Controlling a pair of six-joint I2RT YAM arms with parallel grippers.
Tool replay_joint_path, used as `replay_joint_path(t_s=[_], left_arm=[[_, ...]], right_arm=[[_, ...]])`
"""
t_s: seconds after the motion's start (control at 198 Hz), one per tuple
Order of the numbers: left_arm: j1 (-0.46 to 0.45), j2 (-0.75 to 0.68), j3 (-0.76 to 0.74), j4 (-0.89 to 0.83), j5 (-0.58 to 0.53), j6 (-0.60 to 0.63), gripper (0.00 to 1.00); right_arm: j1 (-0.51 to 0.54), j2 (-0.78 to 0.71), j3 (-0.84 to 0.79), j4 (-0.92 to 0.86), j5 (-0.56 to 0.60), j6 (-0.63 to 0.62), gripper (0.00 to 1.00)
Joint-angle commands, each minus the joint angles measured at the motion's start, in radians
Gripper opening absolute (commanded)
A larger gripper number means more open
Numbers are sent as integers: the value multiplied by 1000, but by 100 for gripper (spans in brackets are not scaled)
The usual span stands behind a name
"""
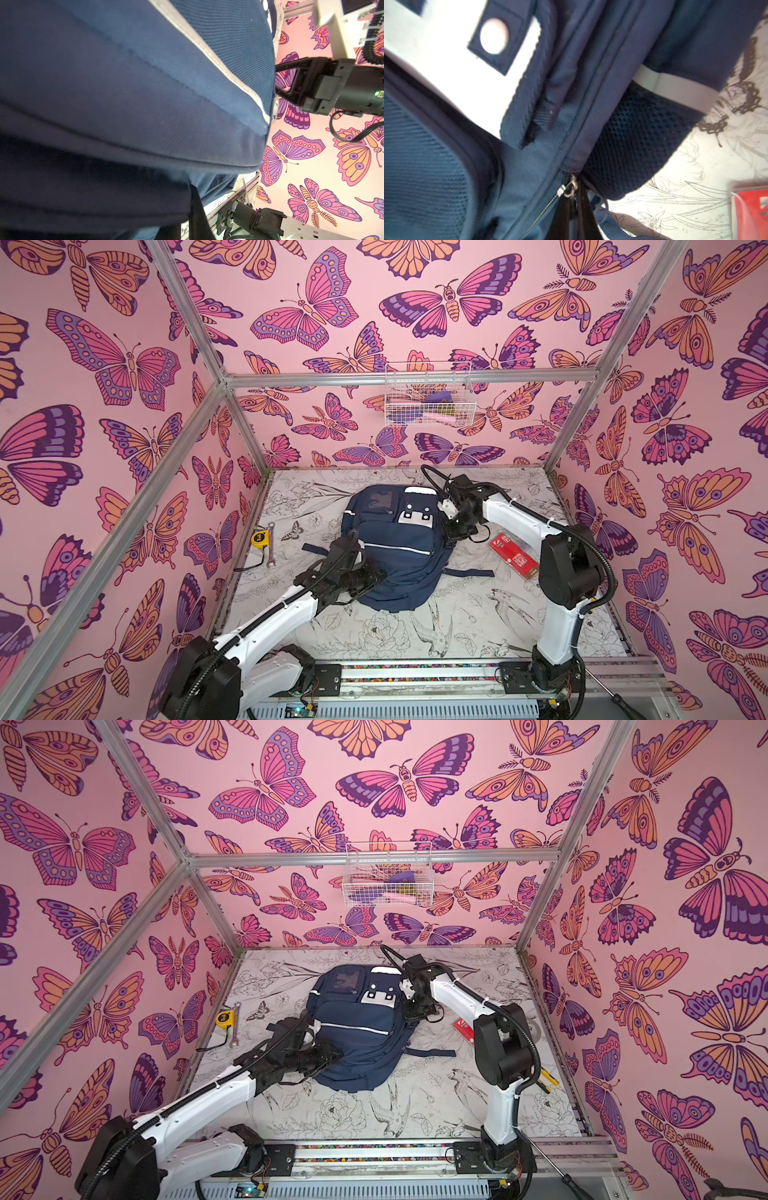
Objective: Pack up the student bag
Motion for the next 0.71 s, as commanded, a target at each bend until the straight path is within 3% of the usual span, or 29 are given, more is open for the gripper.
replay_joint_path(t_s=[0.0, 0.172, 0.298, 0.405, 0.551, 0.703], left_arm=[[10, 8, -10, -192, 18, 38, 0], [10, 11, -31, -89, 92, -28, 0], [10, -16, -22, -27, 145, -68, 39], [10, -80, 15, -31, 132, -80, 57], [17, -150, 66, -77, 50, -79, 72], [32, -68, 60, -71, 40, -100, 74]], right_arm=[[-53, -48, -16, 57, 195, 4, 23], [-27, -183, -100, 53, 298, 70, 46], [-16, -312, -193, 69, 280, 166, 51], [51, -404, -287, 147, 174, 253, 50], [218, -461, -371, 254, 170, 382, 51], [278, -498, -451, 382, 147, 501, 51]])
